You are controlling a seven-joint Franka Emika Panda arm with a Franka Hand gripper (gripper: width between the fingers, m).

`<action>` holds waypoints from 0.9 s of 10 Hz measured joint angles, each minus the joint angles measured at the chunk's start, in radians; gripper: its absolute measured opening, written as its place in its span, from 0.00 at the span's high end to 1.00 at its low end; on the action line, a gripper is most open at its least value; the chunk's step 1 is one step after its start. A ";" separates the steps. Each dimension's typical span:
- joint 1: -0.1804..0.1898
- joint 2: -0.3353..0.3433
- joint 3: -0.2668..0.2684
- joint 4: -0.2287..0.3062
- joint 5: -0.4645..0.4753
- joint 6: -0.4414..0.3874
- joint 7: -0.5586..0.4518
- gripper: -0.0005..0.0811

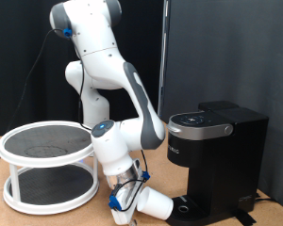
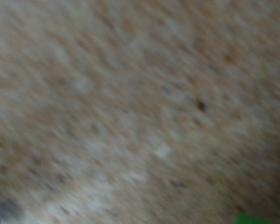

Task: Make a cup of coffee with the keurig machine

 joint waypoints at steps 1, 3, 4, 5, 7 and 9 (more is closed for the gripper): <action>-0.056 0.000 0.053 -0.003 0.006 -0.025 -0.037 0.09; -0.017 0.000 0.007 -0.002 -0.006 -0.015 -0.004 0.09; 0.004 0.000 -0.012 0.000 -0.007 -0.015 0.009 0.09; 0.008 0.000 -0.013 0.002 -0.005 -0.011 0.012 0.09; -0.013 0.000 0.010 0.003 0.008 -0.005 0.002 0.09; -0.101 0.001 0.104 -0.001 0.053 -0.004 -0.059 0.09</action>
